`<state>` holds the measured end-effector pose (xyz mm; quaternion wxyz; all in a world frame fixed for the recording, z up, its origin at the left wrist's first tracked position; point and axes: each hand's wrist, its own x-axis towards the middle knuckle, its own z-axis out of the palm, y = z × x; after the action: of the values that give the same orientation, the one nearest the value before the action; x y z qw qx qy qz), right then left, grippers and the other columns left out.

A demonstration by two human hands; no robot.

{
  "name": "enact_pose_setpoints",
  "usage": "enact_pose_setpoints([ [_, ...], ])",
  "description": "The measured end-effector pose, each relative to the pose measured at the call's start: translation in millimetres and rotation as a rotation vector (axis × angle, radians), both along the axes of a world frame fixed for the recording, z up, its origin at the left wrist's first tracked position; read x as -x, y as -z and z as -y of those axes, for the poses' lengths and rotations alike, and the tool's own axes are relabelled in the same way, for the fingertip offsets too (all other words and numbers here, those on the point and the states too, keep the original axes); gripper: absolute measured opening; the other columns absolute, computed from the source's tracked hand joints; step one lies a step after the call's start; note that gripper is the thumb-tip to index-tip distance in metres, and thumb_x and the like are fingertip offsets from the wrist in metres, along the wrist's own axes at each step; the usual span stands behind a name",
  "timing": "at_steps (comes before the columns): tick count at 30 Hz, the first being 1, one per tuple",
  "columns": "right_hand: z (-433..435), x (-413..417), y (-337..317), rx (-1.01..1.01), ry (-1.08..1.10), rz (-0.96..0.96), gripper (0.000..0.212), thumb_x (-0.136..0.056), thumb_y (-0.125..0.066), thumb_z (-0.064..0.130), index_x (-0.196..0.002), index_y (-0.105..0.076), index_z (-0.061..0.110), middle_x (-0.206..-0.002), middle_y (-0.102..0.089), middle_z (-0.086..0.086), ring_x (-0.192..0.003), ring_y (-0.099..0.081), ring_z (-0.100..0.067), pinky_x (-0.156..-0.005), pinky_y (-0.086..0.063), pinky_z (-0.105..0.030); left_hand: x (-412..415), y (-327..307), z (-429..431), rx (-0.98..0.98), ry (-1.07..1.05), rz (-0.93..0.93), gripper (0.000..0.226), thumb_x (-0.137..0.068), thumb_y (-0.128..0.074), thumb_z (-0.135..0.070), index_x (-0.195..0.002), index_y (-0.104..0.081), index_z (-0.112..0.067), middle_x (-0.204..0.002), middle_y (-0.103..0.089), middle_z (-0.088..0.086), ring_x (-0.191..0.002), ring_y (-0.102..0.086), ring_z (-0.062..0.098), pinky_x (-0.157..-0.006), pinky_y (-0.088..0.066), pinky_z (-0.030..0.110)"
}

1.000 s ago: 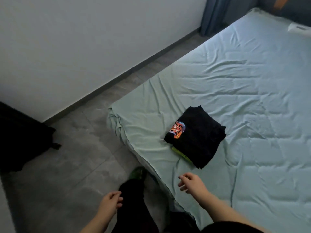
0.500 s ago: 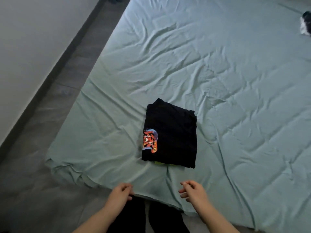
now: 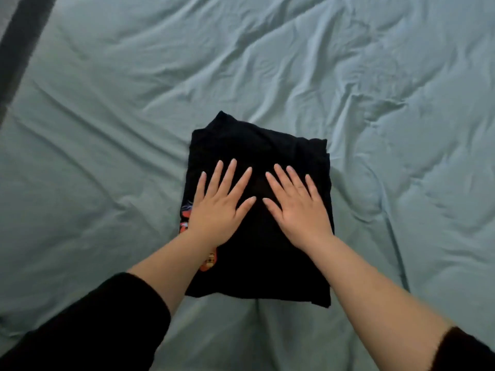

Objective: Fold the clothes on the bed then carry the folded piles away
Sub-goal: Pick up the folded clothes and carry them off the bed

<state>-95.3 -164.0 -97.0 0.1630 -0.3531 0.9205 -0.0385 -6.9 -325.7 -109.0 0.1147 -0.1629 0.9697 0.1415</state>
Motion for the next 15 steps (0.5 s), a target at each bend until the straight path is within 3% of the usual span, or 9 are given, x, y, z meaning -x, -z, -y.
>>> enact_pose_setpoints([
  [3, -19.6, 19.3, 33.3, -0.111, 0.051, 0.013, 0.059, -0.099, -0.009, 0.052, -0.151, 0.010, 0.031, -0.162, 0.012, 0.008, -0.148, 0.012, -0.009, -0.119, 0.010, -0.031, 1.4, 30.3, 14.0, 0.085, 0.010, 0.042, 0.062, -0.091, -0.003, -0.071, -0.145, 0.019, -0.048, -0.158, 0.021, -0.006, -0.145, 0.022, 0.017, -0.115, 0.014, 0.050],
  [7, -11.7, -21.3, 22.2, 0.048, 0.204, -0.020, 0.061, -0.100, -0.010, 0.055, -0.154, -0.003, 0.028, -0.161, 0.006, 0.004, -0.150, 0.000, -0.015, -0.120, 0.006, -0.040, -15.4, 8.9, 0.8, 0.023, -0.077, 0.001, 0.073, -0.087, -0.010, -0.078, -0.148, 0.011, -0.044, -0.159, 0.018, -0.002, -0.146, 0.021, 0.023, -0.109, 0.024, 0.051],
  [9, -38.8, -54.3, 10.7, 0.052, 0.005, -0.008, 0.062, -0.099, -0.019, 0.058, -0.154, -0.018, 0.028, -0.161, -0.007, 0.002, -0.149, -0.013, -0.017, -0.120, -0.008, -0.047, -57.0, -3.9, -2.4, 0.064, 0.053, 0.080, 0.084, -0.081, -0.015, -0.084, -0.151, 0.005, -0.040, -0.161, 0.009, -0.002, -0.148, 0.013, 0.025, -0.114, 0.009, 0.058],
  [11, -81.2, -64.7, 0.5, -0.024, -0.125, -0.010, 0.061, -0.097, -0.026, 0.055, -0.150, -0.030, 0.026, -0.158, -0.021, 0.001, -0.144, -0.029, -0.020, -0.116, -0.023, -0.052, -100.9, -12.9, 10.5, 0.062, 0.168, 0.248, 0.092, -0.073, -0.010, -0.090, -0.148, 0.014, -0.043, -0.161, 0.011, -0.006, -0.146, 0.017, 0.021, -0.115, -0.006, 0.060],
  [13, -111.3, -56.0, -4.8, -0.019, -0.021, 0.036, 0.058, -0.096, -0.027, 0.051, -0.149, -0.030, 0.026, -0.157, -0.024, 0.000, -0.144, -0.029, -0.019, -0.115, -0.024, -0.051, -122.6, -16.7, 32.2, -0.054, 0.030, 0.290, 0.096, -0.066, -0.014, -0.094, -0.143, 0.021, -0.049, -0.157, 0.023, -0.012, -0.143, 0.019, 0.012, -0.118, -0.006, 0.050],
  [15, -125.9, -47.0, -11.1, 0.126, 0.206, 0.202, 0.057, -0.098, -0.040, 0.050, -0.149, -0.033, 0.026, -0.156, -0.032, 0.000, -0.142, -0.032, -0.013, -0.116, -0.024, -0.036, -119.5, -23.3, 45.7, -0.327, -0.264, 0.172, 0.104, -0.063, -0.037, -0.089, -0.148, 0.007, -0.048, -0.160, 0.006, -0.010, -0.143, 0.000, 0.005, -0.116, -0.015, 0.036],
])
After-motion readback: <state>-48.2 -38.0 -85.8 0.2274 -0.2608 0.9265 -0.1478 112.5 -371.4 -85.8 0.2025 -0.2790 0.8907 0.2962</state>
